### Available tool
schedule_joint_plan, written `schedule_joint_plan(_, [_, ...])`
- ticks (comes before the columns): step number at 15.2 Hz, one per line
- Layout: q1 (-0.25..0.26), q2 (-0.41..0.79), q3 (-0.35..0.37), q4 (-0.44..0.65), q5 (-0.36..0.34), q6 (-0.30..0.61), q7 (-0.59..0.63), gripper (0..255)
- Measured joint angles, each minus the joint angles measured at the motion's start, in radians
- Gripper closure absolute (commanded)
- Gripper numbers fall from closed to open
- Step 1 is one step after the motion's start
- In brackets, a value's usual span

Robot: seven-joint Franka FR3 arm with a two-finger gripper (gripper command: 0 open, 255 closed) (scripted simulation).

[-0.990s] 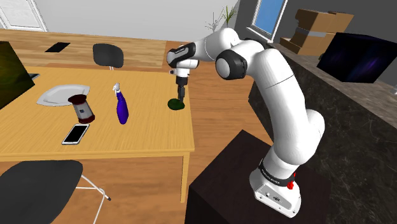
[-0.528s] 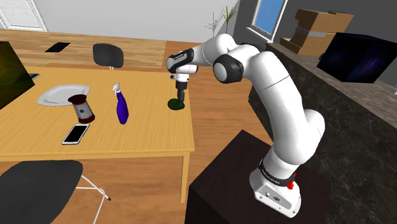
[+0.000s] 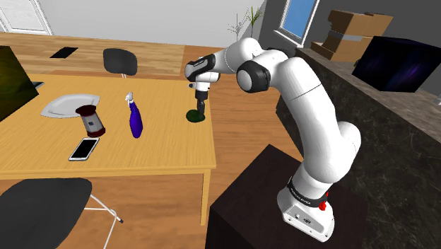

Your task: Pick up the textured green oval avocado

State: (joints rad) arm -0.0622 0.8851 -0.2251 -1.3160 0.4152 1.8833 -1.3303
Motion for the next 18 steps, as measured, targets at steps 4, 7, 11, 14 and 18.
schedule_joint_plan(4, [0.001, -0.010, -0.001, -0.005, -0.001, -0.006, 0.001, 255])
schedule_joint_plan(7, [0.004, -0.034, -0.005, -0.010, -0.006, -0.025, 0.006, 255])
schedule_joint_plan(11, [0.004, -0.058, -0.009, 0.001, -0.013, -0.058, 0.015, 255])
schedule_joint_plan(14, [0.006, -0.083, -0.012, 0.006, -0.018, -0.087, 0.023, 255])
schedule_joint_plan(18, [0.007, -0.107, -0.016, 0.013, -0.024, -0.116, 0.031, 255])
